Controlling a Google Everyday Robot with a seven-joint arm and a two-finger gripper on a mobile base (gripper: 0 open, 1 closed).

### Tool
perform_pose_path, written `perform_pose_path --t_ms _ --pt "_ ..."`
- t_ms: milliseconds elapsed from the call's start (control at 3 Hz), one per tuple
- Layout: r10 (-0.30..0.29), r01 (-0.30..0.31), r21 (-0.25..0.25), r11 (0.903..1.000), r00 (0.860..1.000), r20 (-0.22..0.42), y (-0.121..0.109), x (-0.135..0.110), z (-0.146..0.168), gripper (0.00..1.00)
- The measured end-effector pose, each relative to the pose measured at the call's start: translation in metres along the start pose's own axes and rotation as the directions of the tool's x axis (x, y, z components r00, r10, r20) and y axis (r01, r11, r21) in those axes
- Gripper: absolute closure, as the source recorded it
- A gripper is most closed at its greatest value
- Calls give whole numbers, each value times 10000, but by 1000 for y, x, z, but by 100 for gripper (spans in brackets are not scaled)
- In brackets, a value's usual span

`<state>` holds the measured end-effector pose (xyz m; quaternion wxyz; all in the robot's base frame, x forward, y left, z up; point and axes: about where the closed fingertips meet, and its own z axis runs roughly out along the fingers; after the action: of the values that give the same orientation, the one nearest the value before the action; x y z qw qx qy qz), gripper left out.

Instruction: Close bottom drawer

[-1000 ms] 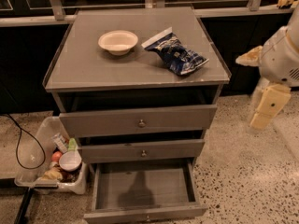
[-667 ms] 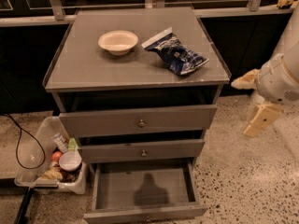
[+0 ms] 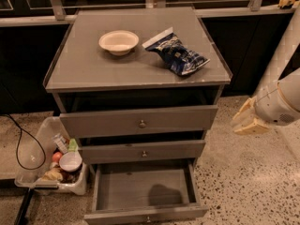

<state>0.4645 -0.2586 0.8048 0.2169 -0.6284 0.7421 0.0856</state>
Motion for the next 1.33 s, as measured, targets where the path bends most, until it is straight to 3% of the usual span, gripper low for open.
perform_pose_path --t_ms 333,667,1000,1333 --pt "2 -2 -2 10000 10000 2 0 0 0 89" --pt "456 -436 -422 9982 9978 476 12 3 42 100" --pt "769 -714 -736 9947 9942 750 24 8 107 100" --pt "1143 -1129 -326 9931 9923 466 40 23 153 100"
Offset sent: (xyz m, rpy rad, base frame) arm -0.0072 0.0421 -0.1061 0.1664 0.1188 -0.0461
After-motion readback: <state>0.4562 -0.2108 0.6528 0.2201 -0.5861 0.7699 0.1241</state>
